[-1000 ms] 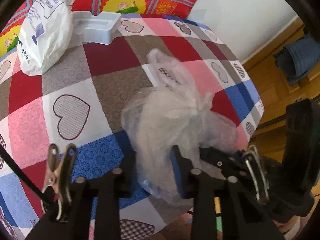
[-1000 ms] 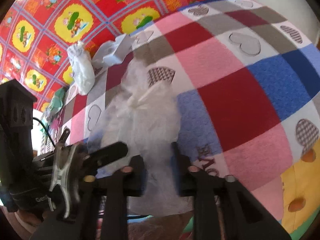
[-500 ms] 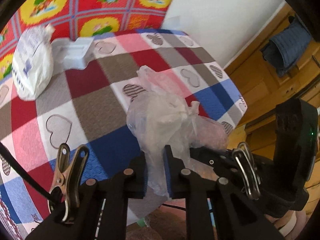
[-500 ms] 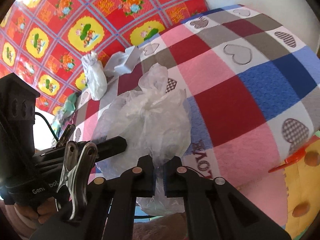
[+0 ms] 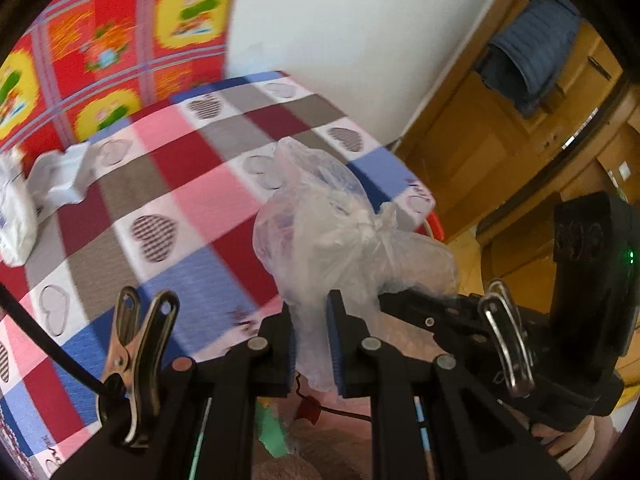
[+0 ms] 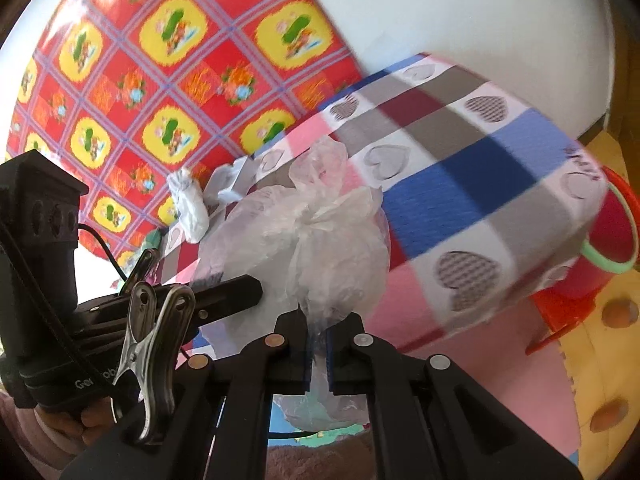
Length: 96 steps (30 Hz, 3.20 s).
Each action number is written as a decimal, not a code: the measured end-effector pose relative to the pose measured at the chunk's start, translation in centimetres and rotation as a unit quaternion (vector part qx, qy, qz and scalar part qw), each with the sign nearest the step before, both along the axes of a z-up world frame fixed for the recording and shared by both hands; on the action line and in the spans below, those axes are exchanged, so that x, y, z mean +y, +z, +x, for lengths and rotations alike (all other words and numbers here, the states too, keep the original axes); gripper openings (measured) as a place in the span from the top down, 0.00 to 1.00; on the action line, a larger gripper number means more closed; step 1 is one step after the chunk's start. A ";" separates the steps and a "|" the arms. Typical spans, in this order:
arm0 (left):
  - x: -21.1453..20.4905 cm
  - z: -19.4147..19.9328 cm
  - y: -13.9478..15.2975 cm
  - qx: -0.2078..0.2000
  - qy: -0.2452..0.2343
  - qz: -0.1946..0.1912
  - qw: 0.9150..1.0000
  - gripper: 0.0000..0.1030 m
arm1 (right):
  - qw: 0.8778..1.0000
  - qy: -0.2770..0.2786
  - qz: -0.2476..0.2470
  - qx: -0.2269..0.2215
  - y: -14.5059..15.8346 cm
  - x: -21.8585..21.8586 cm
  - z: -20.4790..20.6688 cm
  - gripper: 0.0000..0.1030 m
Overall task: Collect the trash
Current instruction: 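Carry the clear plastic bag in both tools over to the red bucket, then open both tools over the bucket to drop the clear bag inside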
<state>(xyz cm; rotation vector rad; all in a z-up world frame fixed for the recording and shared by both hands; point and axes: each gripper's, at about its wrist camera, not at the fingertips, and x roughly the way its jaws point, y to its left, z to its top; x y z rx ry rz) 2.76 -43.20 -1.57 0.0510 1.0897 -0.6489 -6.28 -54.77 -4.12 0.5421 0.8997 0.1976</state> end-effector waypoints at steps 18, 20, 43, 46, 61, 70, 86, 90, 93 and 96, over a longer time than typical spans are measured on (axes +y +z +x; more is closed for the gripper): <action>-14.9 -5.1 0.4 -0.016 -0.083 0.000 0.996 0.87 | 0.996 -0.083 -0.005 -0.021 2.2 -15.2 -6.7 0.94; -16.4 -5.4 0.6 -0.022 -0.094 0.005 0.995 0.87 | 0.995 -0.092 -0.003 -0.024 2.3 -16.5 -7.2 0.94; -33.8 -1.0 -2.2 0.003 -0.163 -0.004 0.987 0.87 | 0.984 -0.177 -0.013 -0.008 0.8 -31.8 -6.9 0.94; -35.4 0.0 -2.5 -0.001 -0.164 0.005 0.987 0.87 | 0.984 -0.177 -0.010 -0.006 0.4 -33.2 -6.1 0.94; -40.3 4.3 -5.3 0.034 -0.107 0.040 0.993 0.87 | 0.992 -0.128 0.004 0.015 -2.7 -38.8 -1.0 0.94; -43.3 5.5 -9.0 0.046 -0.076 0.069 0.994 0.87 | 0.995 -0.091 0.018 0.040 -5.7 -41.9 1.5 0.94; -46.7 9.2 -21.3 0.115 -0.013 0.088 0.989 0.87 | 0.992 -0.036 0.031 0.119 -17.8 -46.1 7.0 0.94; -47.6 9.9 -23.5 0.124 -0.002 0.090 0.988 0.86 | 0.990 -0.029 0.026 0.133 -19.9 -46.7 8.1 0.94; -48.2 10.1 -24.6 0.129 0.000 0.095 0.987 0.86 | 0.989 -0.026 0.025 0.144 -21.2 -47.3 8.7 0.94; -48.8 10.3 -25.4 0.129 0.000 0.103 0.986 0.86 | 0.987 -0.022 0.020 0.156 -22.2 -47.8 9.2 0.93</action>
